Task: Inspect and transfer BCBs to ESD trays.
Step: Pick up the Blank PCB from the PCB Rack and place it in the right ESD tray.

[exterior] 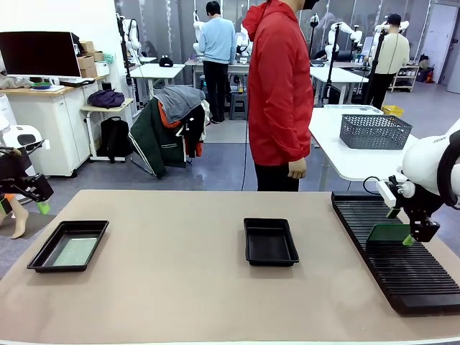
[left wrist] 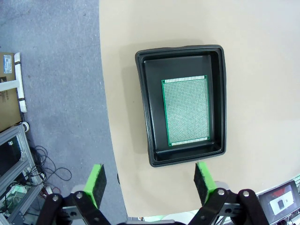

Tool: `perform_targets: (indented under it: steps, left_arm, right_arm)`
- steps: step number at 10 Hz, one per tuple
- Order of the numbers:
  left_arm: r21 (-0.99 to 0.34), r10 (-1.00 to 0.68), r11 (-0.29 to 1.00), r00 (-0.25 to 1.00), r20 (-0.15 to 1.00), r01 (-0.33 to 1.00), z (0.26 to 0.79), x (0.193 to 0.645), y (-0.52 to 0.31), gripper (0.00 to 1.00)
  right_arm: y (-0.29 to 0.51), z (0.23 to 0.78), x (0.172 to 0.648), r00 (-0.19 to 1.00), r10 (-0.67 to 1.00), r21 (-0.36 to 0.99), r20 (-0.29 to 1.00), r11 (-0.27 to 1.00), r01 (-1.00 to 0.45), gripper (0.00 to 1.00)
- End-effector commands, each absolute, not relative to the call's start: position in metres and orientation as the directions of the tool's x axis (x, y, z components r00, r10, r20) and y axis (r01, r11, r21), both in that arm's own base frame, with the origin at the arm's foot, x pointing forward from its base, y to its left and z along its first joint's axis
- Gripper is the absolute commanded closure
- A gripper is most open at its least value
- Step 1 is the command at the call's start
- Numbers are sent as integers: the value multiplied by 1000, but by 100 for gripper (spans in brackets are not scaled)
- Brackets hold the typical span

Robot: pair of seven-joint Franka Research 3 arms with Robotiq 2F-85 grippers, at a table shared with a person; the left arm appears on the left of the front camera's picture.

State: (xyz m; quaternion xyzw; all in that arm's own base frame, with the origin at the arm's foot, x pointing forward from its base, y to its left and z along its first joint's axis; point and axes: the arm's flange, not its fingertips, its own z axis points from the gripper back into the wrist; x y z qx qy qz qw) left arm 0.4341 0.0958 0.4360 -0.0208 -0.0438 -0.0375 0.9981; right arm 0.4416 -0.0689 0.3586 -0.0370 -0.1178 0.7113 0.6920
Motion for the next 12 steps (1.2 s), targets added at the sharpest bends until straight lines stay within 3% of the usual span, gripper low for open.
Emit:
perform_targets:
  steps: [1,11,12]
  left_arm:
    - [-37,-80,996,993,90,83,435,432,97,0]
    - [-37,-80,996,993,90,83,435,432,97,0]
    - [-37,-80,996,993,90,83,435,432,97,0]
  right_arm:
    - [-82,351,451,-64,989,-250,131,-29,-968,0]
    - [-72,356,448,-50,992,-219,118,-23,-975,0]
    - [-73,355,448,-50,992,-225,115,-23,-974,4]
